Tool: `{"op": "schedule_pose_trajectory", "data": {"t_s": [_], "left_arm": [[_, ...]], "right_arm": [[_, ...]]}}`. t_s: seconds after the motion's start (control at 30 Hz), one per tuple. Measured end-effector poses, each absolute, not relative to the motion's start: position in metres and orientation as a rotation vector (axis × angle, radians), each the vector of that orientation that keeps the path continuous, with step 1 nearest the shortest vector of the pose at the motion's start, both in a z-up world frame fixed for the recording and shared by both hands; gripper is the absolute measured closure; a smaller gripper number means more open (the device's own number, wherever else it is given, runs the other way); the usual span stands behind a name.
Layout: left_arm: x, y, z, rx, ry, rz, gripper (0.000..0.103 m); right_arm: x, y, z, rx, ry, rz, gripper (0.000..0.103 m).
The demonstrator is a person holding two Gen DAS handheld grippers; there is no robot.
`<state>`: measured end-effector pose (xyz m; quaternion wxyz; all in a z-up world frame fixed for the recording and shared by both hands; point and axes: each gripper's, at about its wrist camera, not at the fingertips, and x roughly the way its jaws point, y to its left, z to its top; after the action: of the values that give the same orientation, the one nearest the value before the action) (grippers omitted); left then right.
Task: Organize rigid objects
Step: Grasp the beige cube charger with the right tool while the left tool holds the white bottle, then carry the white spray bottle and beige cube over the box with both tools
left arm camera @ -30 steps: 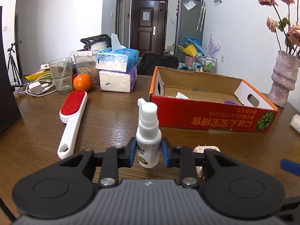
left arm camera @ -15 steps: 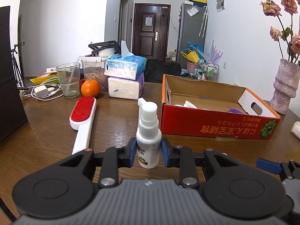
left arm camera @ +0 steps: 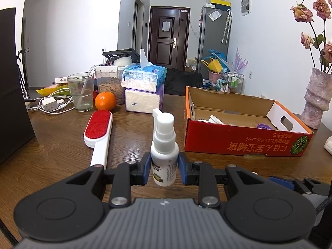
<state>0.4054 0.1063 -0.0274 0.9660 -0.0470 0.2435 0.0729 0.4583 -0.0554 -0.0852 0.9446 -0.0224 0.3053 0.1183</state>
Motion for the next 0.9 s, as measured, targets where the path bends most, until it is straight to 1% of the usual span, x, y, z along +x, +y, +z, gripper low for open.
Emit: {"op": "schedule_pose_trajectory", "data": {"t_s": [0.03,0.07,0.1,0.4,0.9], "left_arm": [[0.405,0.107,-0.027,-0.096,0.493,0.147,0.075],[0.405,0.107,-0.027,-0.096,0.493,0.147,0.075],[0.405,0.107,-0.027,-0.096,0.493,0.148,0.075],[0.405,0.107,-0.027,-0.097,0.493,0.147,0.075],[0.406,0.106,-0.029,-0.095,0.492,0.158,0.075]], "right_arm": [[0.459,-0.055,-0.085,-0.043,0.627,0.248,0.047],[0.459,-0.055,-0.085,-0.039,0.636,0.259,0.053],[0.461,-0.054,-0.086,-0.036,0.645,0.269,0.065],[0.455,-0.061,-0.082,-0.013,0.612,0.265,0.065],[0.441,-0.081,-0.059,0.030,0.508,0.272,0.065]]}}
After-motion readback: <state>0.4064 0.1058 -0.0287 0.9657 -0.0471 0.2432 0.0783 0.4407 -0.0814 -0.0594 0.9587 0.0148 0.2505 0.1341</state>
